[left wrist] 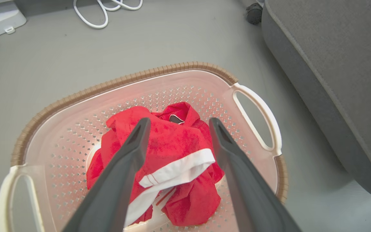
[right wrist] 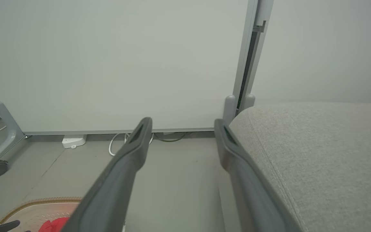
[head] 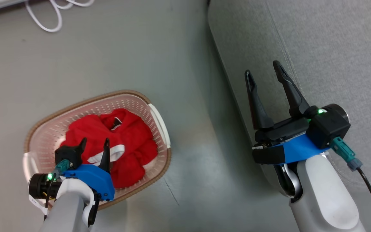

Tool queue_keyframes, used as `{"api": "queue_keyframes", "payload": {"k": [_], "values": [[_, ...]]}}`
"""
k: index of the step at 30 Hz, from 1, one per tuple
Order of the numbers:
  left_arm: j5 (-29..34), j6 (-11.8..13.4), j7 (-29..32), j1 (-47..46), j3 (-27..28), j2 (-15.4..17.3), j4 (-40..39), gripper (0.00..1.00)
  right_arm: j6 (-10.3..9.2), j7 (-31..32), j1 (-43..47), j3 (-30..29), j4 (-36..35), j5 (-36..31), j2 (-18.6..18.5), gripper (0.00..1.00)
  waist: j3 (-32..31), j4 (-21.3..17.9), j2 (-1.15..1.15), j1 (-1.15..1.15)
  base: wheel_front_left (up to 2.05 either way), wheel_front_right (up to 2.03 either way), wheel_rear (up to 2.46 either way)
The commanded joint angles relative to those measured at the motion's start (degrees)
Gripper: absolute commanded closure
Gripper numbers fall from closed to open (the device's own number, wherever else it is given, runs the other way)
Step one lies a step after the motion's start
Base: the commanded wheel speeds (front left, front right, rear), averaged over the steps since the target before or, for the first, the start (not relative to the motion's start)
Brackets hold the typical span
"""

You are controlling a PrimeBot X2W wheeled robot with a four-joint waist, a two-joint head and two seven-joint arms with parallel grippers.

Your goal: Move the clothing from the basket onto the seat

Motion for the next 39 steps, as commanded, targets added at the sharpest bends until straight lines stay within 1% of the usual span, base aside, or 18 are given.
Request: {"api": "queue_keyframes", "payload": {"k": [1, 6, 12, 14, 16, 19, 22, 25, 26, 27, 28, 32, 39], "values": [[0.3, -0.3, 0.0, -0.8, 0.0, 0.8, 0.7, 0.0, -0.02, -0.2, -1.1, 0.4, -0.5, 0.4, 0.0, 0.0, 3.6, -3.4, 0.0, -0.01, 0.0, 0.0, 0.0], [1.4, -0.6, -0.2, -2.9, -1.4, 1.8, 4.7, 0.0, -0.02, -0.3, -2.6, 1.7, -2.1, 2.4, 0.0, 0.0, 6.7, -5.7, 0.0, -0.01, 0.0, 0.0, 0.0], [2.3, 0.1, -1.2, -5.0, -2.3, 3.6, 7.5, 0.0, -0.02, -0.2, -4.0, 3.0, -3.6, 4.8, 0.0, 0.0, 10.2, -8.4, 0.0, -0.01, 0.0, 0.0, 0.0], [2.8, 1.1, -1.3, -5.7, -2.5, 4.3, 8.4, 0.0, -0.02, -0.2, -4.2, 3.3, -4.0, 5.5, 0.0, 0.0, 11.1, -9.1, 0.0, -0.01, 0.0, 0.0, 0.0], [3.2, 2.9, -1.4, -6.3, -2.3, 5.0, 9.3, 0.0, -0.02, -0.2, -4.3, 3.9, -4.2, 6.0, 0.0, 0.0, 11.9, -10.0, 0.0, -0.01, 0.0, 0.0, 0.0], [3.7, 4.7, -0.7, -7.1, -2.4, 5.7, 11.0, 0.0, -0.02, -0.2, -4.2, 4.3, -4.3, 6.7, 0.0, 0.0, 12.7, -11.0, 0.0, -0.01, 0.0, 0.0, 0.0], [3.7, 6.7, -0.1, -8.0, -2.1, 6.4, 12.6, 0.0, -0.02, -0.2, -3.9, 4.5, -4.3, 7.3, 0.0, 0.0, 13.3, -11.5, 0.0, -0.01, 0.0, 0.0, 0.0], [3.2, 8.2, 0.3, -8.8, -1.5, 6.7, 14.1, 0.0, -0.02, -0.2, -4.0, 4.7, -4.5, 7.6, 0.0, 0.0, 13.7, -11.9, 0.0, -0.01, 0.0, 0.0, 0.0], [3.0, 8.3, 0.7, -8.9, -1.3, 6.8, 14.5, 0.25, -0.02, -0.2, -4.1, 4.7, -4.5, 7.7, 0.0, 0.0, 13.8, -12.0, 0.0, -0.01, 0.0, 0.0, 0.0], [2.9, 8.4, 0.7, -9.1, -1.3, 7.0, 15.0, 0.57, -0.02, -0.2, -4.2, 4.8, -4.5, 7.9, 0.0, 0.0, 13.9, -12.1, 0.0, -0.01, 0.0, 0.0, 0.0], [2.6, 8.3, 0.7, -9.4, -1.2, 7.2, 15.3, 1.0, -0.02, -0.2, -4.2, 4.8, -4.6, 7.9, 0.0, 0.0, 14.0, -12.2, 0.0, -0.01, 0.0, 0.0, 0.0], [1.8, 7.8, 0.2, -10.0, -1.0, 7.3, 16.3, 1.0, -0.02, -0.2, -4.4, 4.9, -4.6, 7.9, 0.0, 0.0, 14.0, -12.0, 0.0, -0.01, 0.0, 0.0, 0.0], [0.9, 7.3, -0.7, -10.0, -1.1, 6.5, 17.9, 1.0, -0.02, -0.2, -4.5, 5.4, -4.3, 8.2, 0.0, 0.0, 13.5, -11.4, 0.0, -0.01, 0.0, 0.0, 0.0]]}}
